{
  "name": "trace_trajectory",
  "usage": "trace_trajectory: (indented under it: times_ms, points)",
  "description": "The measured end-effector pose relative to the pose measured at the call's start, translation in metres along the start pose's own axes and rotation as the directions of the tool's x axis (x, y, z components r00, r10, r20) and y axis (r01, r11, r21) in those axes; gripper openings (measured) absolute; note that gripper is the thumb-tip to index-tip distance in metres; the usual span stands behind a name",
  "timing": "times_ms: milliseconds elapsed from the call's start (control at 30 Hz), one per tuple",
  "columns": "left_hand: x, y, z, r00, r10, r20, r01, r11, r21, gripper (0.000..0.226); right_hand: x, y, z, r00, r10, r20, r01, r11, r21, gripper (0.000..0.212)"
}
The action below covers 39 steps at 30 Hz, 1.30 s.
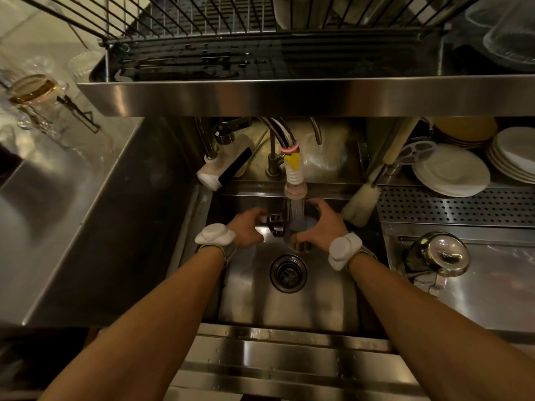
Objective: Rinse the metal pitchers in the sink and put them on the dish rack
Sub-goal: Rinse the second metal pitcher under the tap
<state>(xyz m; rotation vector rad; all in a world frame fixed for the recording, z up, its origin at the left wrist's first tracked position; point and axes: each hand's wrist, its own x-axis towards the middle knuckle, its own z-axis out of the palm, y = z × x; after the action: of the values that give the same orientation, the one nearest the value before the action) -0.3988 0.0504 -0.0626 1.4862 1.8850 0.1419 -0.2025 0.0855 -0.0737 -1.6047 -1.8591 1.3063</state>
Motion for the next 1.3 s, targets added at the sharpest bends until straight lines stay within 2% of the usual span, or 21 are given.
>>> trace_trajectory:
  times_ms: [133, 300, 400, 533, 667, 800, 867, 967, 1067, 1200, 1300]
  points:
    - [-0.002, 0.001, -0.003, 1.000, -0.004, 0.000, 0.004, 1.000, 0.018, 0.070, -0.001, -0.002, 0.003, 0.998, -0.016, 0.068, 0.018, 0.999, -0.030, 0.092]
    - [-0.008, 0.001, -0.002, 1.000, -0.018, 0.003, 0.018, 1.000, 0.014, 0.067, 0.001, -0.004, 0.003, 1.000, -0.012, 0.025, 0.013, 0.999, -0.036, 0.091]
    - [-0.008, 0.002, -0.005, 1.000, -0.021, -0.015, 0.021, 1.000, -0.003, 0.069, 0.001, -0.005, 0.003, 0.995, -0.022, 0.092, 0.028, 0.998, -0.063, 0.090]
    - [-0.007, 0.004, -0.004, 1.000, -0.022, 0.003, 0.022, 1.000, -0.011, 0.074, 0.002, -0.005, 0.001, 1.000, -0.010, 0.030, 0.012, 0.998, -0.069, 0.093]
    - [-0.006, 0.006, -0.003, 1.000, -0.014, 0.000, 0.014, 1.000, -0.023, 0.073, 0.001, -0.007, 0.001, 0.994, -0.037, 0.107, 0.045, 0.996, -0.073, 0.092]
    - [-0.008, 0.006, -0.002, 1.000, -0.007, -0.004, 0.007, 0.998, -0.060, 0.070, 0.001, -0.006, -0.002, 0.998, -0.025, 0.056, 0.029, 0.997, -0.072, 0.092]
    - [-0.007, 0.007, -0.003, 1.000, -0.006, 0.002, 0.007, 0.997, -0.075, 0.063, 0.000, -0.007, 0.001, 0.995, -0.032, 0.089, 0.038, 0.997, -0.063, 0.093]
    - [-0.007, 0.012, -0.003, 0.998, -0.045, 0.036, 0.049, 0.993, -0.109, 0.036, 0.000, -0.005, 0.000, 0.995, -0.025, 0.092, 0.031, 0.998, -0.060, 0.093]
    - [-0.008, 0.021, -0.002, 0.996, -0.064, 0.067, 0.078, 0.970, -0.229, 0.012, -0.001, -0.003, -0.002, 0.994, -0.024, 0.109, 0.031, 0.997, -0.064, 0.093]
    - [-0.011, 0.026, -0.002, 0.999, -0.044, 0.019, 0.048, 0.966, -0.253, 0.027, -0.005, -0.001, -0.003, 0.993, -0.014, 0.113, 0.022, 0.997, -0.072, 0.094]
    - [-0.014, 0.032, -0.002, 0.999, -0.052, 0.003, 0.050, 0.945, -0.325, 0.018, -0.009, 0.000, -0.002, 0.996, 0.002, 0.093, 0.003, 0.999, -0.051, 0.095]
